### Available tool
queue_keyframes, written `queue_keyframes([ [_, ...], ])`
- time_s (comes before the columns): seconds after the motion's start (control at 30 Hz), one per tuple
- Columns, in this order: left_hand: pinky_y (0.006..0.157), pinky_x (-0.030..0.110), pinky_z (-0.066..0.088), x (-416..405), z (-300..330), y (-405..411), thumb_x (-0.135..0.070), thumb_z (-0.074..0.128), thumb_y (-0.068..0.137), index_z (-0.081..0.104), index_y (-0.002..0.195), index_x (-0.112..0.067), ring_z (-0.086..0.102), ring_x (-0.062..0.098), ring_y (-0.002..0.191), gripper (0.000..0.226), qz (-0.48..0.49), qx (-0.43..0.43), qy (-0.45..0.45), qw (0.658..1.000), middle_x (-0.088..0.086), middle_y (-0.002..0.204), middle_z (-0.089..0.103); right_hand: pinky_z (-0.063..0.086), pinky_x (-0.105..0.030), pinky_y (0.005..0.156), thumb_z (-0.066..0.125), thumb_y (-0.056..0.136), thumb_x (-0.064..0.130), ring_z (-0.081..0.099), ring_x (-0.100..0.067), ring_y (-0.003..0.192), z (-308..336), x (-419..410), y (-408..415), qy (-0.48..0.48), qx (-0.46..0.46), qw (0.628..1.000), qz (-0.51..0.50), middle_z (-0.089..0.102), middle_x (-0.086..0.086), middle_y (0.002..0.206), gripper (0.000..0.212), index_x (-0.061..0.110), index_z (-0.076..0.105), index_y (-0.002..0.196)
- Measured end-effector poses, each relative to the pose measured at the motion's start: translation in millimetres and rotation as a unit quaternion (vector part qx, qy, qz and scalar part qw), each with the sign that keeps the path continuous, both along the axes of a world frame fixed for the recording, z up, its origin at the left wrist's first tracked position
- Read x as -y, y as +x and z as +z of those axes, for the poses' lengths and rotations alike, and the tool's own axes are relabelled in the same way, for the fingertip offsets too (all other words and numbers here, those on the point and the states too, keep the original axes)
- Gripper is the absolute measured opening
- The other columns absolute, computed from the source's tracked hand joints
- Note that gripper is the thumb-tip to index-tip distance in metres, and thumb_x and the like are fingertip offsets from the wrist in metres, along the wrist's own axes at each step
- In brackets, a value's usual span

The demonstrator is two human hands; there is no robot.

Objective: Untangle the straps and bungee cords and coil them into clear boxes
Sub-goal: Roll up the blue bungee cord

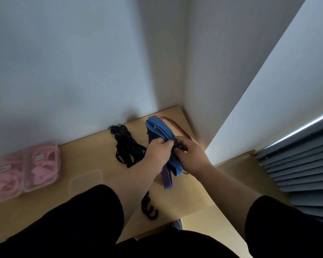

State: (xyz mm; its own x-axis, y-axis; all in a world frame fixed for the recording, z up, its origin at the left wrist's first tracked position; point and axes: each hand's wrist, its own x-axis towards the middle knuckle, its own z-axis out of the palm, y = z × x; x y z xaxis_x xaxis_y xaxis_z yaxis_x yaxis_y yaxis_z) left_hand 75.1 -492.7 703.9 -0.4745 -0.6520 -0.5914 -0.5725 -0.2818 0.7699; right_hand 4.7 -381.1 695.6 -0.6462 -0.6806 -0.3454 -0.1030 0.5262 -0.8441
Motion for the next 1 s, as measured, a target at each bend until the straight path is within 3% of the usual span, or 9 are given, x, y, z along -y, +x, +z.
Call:
queue_keyframes([
  [0.07,0.081,0.059,0.058,-1,2,2,-0.031,0.067,0.084,0.072,0.082,-0.016,0.072,0.032,0.082,0.016,-0.005,-0.008,0.000,1.000,0.012,0.084,0.074,0.050,-0.023,0.087,0.061,0.094,0.028,0.061,0.001,0.102,1,-1,0,0.002,-0.012,1.000,-0.009,0.065,0.023,0.112,0.034,0.045,0.060,0.124],
  [0.2,0.080,0.052,0.060,-1,7,6,-0.034,0.067,0.093,0.072,0.085,-0.020,0.072,0.030,0.085,0.017,-0.065,-0.012,-0.076,0.995,0.010,0.089,0.074,0.039,-0.001,0.066,0.069,0.090,0.026,0.056,0.021,0.088,10,-6,4,-0.028,-0.041,0.998,-0.044,0.061,0.029,0.096,0.035,0.047,0.061,0.116],
  [0.27,0.080,0.048,0.061,0,14,8,-0.037,0.066,0.094,0.071,0.089,-0.022,0.070,0.024,0.084,0.016,-0.088,-0.016,-0.118,0.989,0.003,0.089,0.072,0.037,0.002,0.068,0.069,0.091,0.022,0.058,0.011,0.090,15,-8,5,-0.043,-0.053,0.996,-0.053,0.063,0.022,0.105,0.036,0.038,0.064,0.123],
  [0.4,0.074,0.044,0.061,1,31,13,-0.036,0.068,0.093,0.072,0.096,-0.017,0.071,0.026,0.080,0.020,-0.099,-0.031,-0.163,0.981,0.005,0.087,0.073,0.052,-0.011,0.077,0.063,0.096,0.019,0.066,-0.001,0.094,25,-11,5,-0.061,-0.043,0.995,-0.062,0.067,0.008,0.119,0.034,0.031,0.066,0.128],
  [0.5,0.070,0.042,0.059,2,44,18,-0.035,0.070,0.092,0.071,0.085,-0.016,0.071,0.029,0.077,0.020,-0.090,-0.067,-0.153,0.982,0.007,0.081,0.073,0.055,-0.014,0.072,0.060,0.099,0.015,0.069,-0.002,0.086,37,-13,5,-0.096,-0.019,0.992,-0.080,0.071,0.008,0.110,0.028,0.032,0.070,0.120],
  [0.63,0.079,0.044,0.061,4,65,28,-0.026,0.070,0.093,0.076,0.092,-0.018,0.074,0.030,0.087,0.011,-0.083,-0.129,-0.094,0.984,0.007,0.089,0.077,0.060,-0.023,0.073,0.065,0.096,0.008,0.073,-0.008,0.083,58,-12,8,-0.172,0.068,0.975,-0.126,0.075,0.006,0.096,0.031,0.031,0.066,0.116],
  [0.83,0.061,0.018,0.054,13,102,57,-0.027,0.069,0.093,0.078,0.089,-0.027,0.075,0.012,0.079,0.009,-0.087,-0.186,-0.086,0.975,-0.004,0.087,0.078,0.060,-0.029,0.073,0.063,0.097,0.004,0.074,-0.019,0.082,98,-7,20,-0.233,0.137,0.962,-0.046,0.077,-0.007,0.094,0.021,0.017,0.073,0.110],
  [0.9,0.063,0.023,0.057,17,110,68,-0.032,0.071,0.089,0.079,0.084,-0.031,0.075,0.014,0.077,0.010,-0.084,-0.196,-0.100,0.972,-0.003,0.084,0.078,0.059,-0.028,0.069,0.062,0.098,0.004,0.072,-0.019,0.080,112,-3,28,-0.239,0.151,0.959,-0.014,0.077,-0.011,0.095,0.018,0.012,0.074,0.108],
  [1.0,0.079,0.044,0.061,23,120,86,-0.041,0.071,0.080,0.079,0.083,-0.031,0.076,0.024,0.082,0.012,-0.069,-0.208,-0.103,0.970,0.003,0.086,0.078,0.055,-0.024,0.062,0.061,0.098,0.003,0.069,-0.016,0.073,130,8,41,-0.248,0.157,0.956,0.016,0.076,-0.009,0.086,0.012,0.004,0.073,0.102],
])
